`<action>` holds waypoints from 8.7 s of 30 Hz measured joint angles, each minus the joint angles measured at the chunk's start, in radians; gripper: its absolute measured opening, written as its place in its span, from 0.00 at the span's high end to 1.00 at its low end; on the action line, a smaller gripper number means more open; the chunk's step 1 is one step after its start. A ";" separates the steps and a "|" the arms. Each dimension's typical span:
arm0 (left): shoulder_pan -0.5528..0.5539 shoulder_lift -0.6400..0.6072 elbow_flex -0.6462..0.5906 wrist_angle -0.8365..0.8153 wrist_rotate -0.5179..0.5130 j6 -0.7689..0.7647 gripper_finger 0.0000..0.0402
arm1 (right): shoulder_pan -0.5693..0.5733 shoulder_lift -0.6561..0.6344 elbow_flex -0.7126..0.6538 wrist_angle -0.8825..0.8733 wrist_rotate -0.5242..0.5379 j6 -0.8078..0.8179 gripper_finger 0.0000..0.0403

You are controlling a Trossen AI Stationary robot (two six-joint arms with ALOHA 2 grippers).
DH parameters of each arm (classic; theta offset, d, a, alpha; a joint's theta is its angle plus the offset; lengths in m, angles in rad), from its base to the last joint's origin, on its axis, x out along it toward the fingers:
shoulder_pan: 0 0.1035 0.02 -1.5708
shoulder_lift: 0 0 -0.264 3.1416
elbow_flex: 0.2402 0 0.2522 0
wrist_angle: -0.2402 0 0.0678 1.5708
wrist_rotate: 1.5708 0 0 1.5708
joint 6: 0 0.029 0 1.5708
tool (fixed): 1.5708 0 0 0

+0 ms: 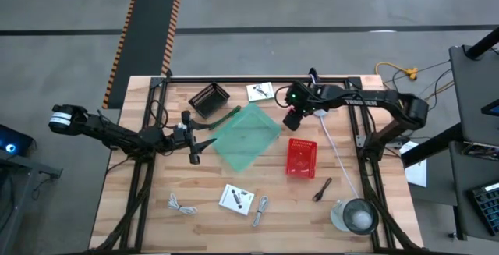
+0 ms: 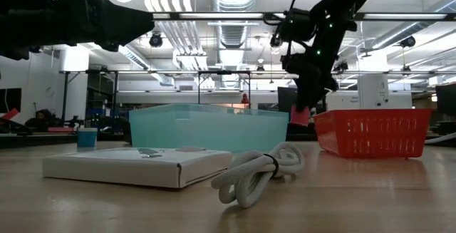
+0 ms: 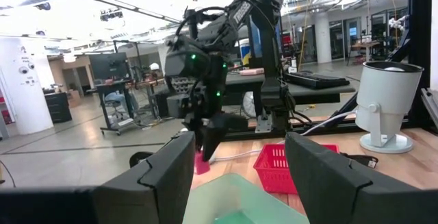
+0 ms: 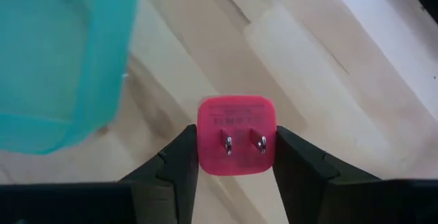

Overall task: Pick and place items into bin
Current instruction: Put the pink charger adapter into the red bin, then put the black charger cable into the green bin

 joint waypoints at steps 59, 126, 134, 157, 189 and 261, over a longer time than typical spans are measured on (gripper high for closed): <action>0.000 0.000 0.010 0.001 0.000 -0.007 0.47 | 0.241 -0.127 0.017 -0.163 0.007 0.144 0.65; 0.000 0.010 0.000 0.000 0.000 -0.058 0.47 | 0.414 -0.130 -0.069 -0.157 -0.011 0.072 0.65; 0.000 0.010 0.000 0.000 0.000 -0.057 0.47 | 0.414 -0.130 -0.113 -0.091 -0.001 0.039 0.65; 0.000 0.010 0.000 0.000 0.000 -0.057 0.47 | 0.414 -0.123 -0.216 0.026 0.000 0.040 0.65; -0.001 0.010 0.000 0.000 0.000 -0.057 0.47 | 0.414 -0.049 -0.216 0.030 -0.031 0.071 0.49; 0.000 0.010 -0.002 0.000 0.000 -0.058 0.47 | 1.005 -0.066 0.039 -0.326 -0.121 0.118 0.45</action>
